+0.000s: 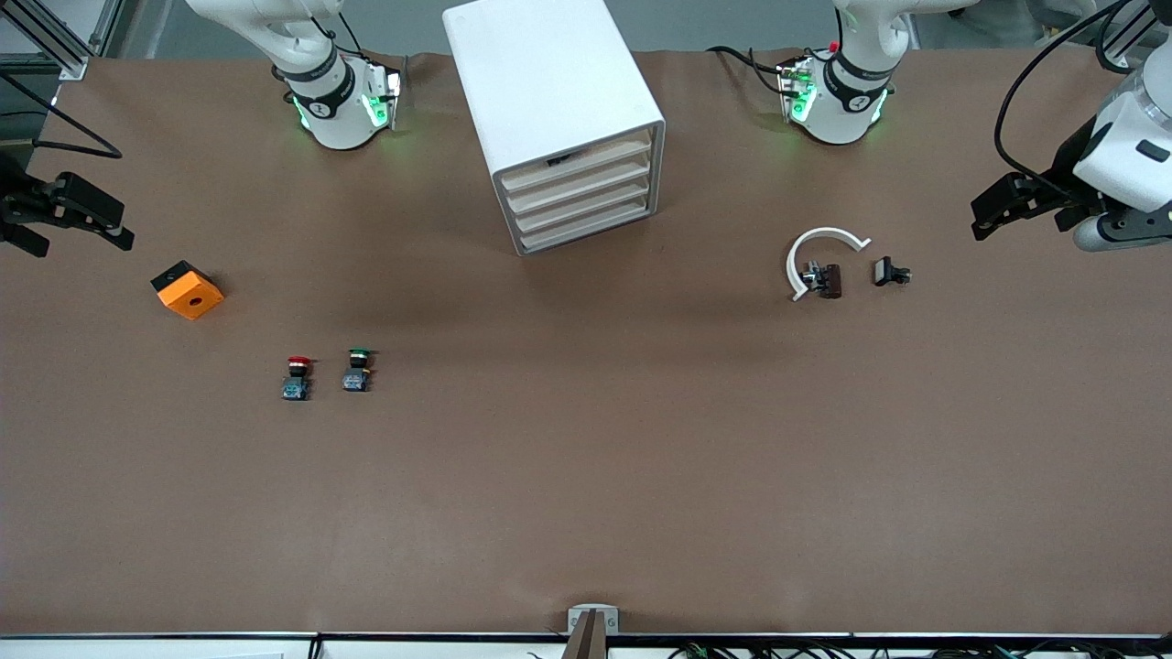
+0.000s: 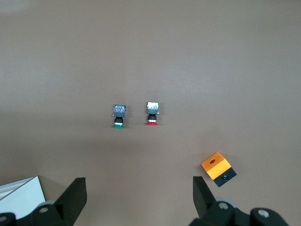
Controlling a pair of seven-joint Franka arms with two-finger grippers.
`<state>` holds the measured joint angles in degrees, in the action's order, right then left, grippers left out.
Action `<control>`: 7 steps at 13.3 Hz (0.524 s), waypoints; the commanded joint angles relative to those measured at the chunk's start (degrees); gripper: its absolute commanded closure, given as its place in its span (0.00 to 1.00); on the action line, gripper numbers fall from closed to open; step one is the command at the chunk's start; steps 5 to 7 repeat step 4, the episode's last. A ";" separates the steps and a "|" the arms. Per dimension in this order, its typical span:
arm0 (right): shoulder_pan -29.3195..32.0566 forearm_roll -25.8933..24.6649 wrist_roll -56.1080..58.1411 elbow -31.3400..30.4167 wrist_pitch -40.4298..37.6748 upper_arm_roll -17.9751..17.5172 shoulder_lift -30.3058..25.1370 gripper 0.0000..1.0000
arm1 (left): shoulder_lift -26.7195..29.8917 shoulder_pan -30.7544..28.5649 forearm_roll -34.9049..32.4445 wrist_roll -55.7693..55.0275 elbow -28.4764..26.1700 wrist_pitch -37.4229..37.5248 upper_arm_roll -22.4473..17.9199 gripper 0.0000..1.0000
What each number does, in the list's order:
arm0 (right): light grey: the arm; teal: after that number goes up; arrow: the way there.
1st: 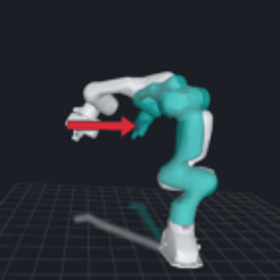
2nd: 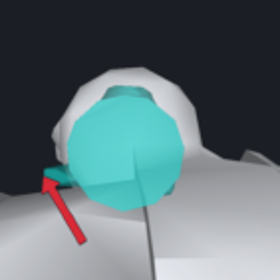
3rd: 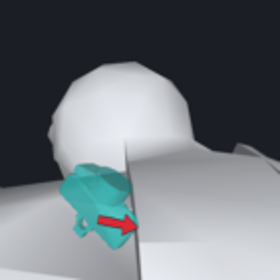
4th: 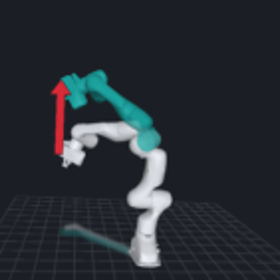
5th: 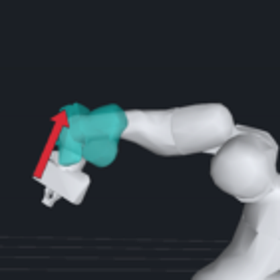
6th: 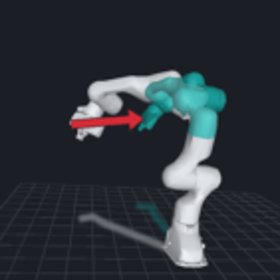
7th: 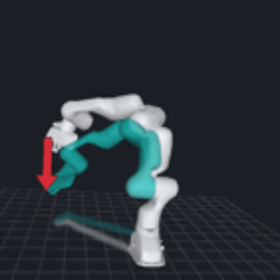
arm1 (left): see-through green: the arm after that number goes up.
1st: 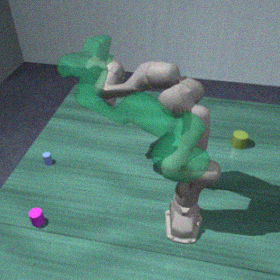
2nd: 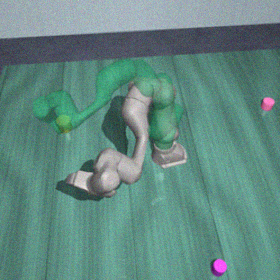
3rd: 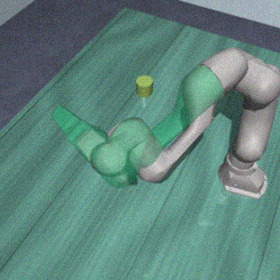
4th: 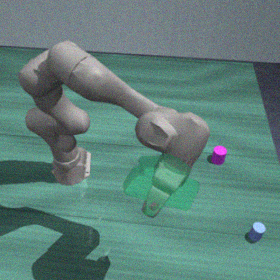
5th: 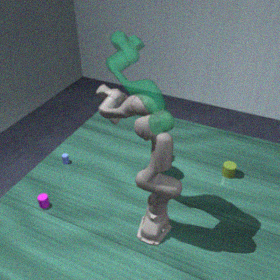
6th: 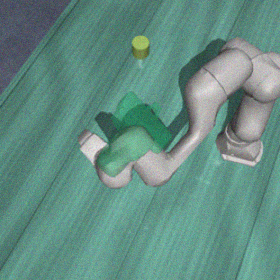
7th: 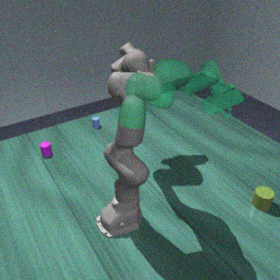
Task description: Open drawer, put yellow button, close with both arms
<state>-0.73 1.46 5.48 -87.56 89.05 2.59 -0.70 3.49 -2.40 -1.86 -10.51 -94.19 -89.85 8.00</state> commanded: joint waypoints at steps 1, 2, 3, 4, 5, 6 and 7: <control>0.29 0.83 -0.04 0.90 -0.63 -0.04 0.26 0.00 | -0.24 -0.68 0.90 0.84 1.20 0.99 0.26 0.00; 0.29 0.83 -0.04 0.90 -0.63 -0.04 0.26 0.00 | -0.24 -0.68 0.90 0.93 1.20 0.99 0.26 0.00; 0.29 0.83 -0.04 0.90 -0.63 -0.04 0.26 0.00 | -0.24 -0.94 0.90 1.19 1.11 1.08 0.26 0.00; 0.29 0.83 0.05 0.81 -0.63 -0.04 0.26 0.00 | -0.24 -1.03 0.90 1.28 1.11 1.17 0.17 0.00; 0.29 0.83 0.05 0.81 -0.63 -0.04 0.26 0.00 | -0.24 -1.03 0.90 1.28 1.11 1.17 0.17 0.00; 0.29 0.83 0.05 0.81 -0.63 -0.04 0.26 0.00 | -0.24 -1.03 0.90 1.28 1.11 1.17 0.17 0.00; 0.29 0.83 0.05 0.81 -0.63 -0.04 0.26 0.00 | -0.24 -1.03 0.90 1.28 1.11 1.17 0.17 0.00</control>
